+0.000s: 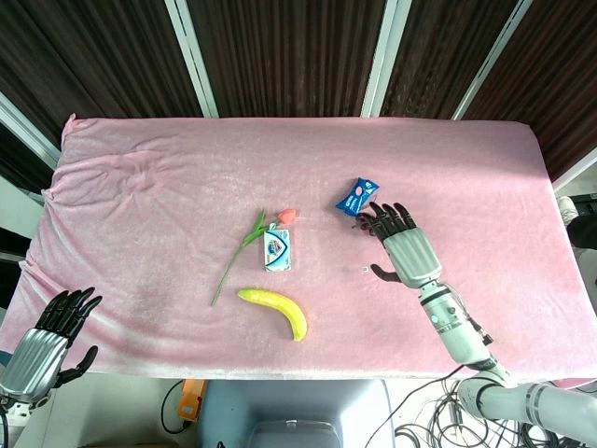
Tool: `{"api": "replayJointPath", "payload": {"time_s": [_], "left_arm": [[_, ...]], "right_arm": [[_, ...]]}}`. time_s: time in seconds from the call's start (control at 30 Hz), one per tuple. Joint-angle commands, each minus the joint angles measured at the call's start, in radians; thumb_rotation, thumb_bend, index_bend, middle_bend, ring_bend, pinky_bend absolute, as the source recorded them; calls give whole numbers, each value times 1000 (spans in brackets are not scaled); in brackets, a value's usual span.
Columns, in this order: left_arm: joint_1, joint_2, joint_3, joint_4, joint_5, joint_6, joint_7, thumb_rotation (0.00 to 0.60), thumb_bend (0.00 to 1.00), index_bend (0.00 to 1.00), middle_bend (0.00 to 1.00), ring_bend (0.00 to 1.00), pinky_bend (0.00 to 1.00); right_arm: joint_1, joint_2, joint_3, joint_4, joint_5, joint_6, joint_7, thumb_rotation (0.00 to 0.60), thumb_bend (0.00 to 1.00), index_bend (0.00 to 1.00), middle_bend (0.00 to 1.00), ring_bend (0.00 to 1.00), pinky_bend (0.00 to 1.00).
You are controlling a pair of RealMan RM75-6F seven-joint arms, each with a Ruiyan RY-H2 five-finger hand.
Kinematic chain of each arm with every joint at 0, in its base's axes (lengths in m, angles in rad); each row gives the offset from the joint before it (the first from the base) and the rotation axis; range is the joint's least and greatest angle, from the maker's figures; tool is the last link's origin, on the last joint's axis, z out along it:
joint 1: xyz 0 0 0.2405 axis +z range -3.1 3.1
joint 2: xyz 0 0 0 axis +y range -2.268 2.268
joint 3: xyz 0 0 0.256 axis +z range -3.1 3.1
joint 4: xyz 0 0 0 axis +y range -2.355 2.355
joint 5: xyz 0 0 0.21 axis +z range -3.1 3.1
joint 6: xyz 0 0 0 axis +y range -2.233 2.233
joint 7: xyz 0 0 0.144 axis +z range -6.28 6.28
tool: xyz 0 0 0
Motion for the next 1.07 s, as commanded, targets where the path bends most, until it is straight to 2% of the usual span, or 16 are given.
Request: {"api": "replayJointPath", "payload": {"time_s": [0.03, 0.2, 0.33, 0.47, 0.5, 0.6, 0.7, 1.07], "left_arm": [[-2, -1, -1, -2, -3, -4, 3, 600, 420, 0, 0, 0, 0], [-2, 0, -2, -2, -3, -2, 1, 600, 420, 0, 0, 0, 0], [2, 0, -2, 0, -3, 5, -1, 600, 420, 0, 0, 0, 0], [3, -4, 0, 2, -3, 2, 8, 600, 421, 0, 0, 0, 0], [3, -5, -1, 3, -3, 1, 9, 600, 421, 0, 0, 0, 0], [4, -9, -5, 2, -6, 6, 11, 600, 421, 0, 0, 0, 0], [5, -13, -8, 3, -6, 11, 19, 600, 422, 0, 0, 0, 0], [7, -13, -5, 2, -5, 7, 25, 600, 422, 0, 0, 0, 0]], "right_arm": [[-28, 35, 12, -38, -14, 34, 51, 600, 193, 2, 0, 0, 0], [-105, 93, -22, -85, -89, 136, 127, 600, 187, 0, 0, 0, 0], [-243, 140, -113, -107, -171, 297, 148, 600, 187, 0, 0, 0, 0], [-401, 144, -219, -53, -190, 424, 113, 600, 187, 0, 0, 0, 0], [-424, 131, -229, -29, -185, 437, 118, 600, 187, 0, 0, 0, 0], [-463, 100, -250, 46, -162, 420, 145, 600, 186, 0, 0, 0, 0], [-460, 123, -249, 33, -198, 412, 212, 600, 187, 0, 0, 0, 0], [-477, 118, -227, 45, -235, 406, 204, 600, 186, 0, 0, 0, 0]]}}
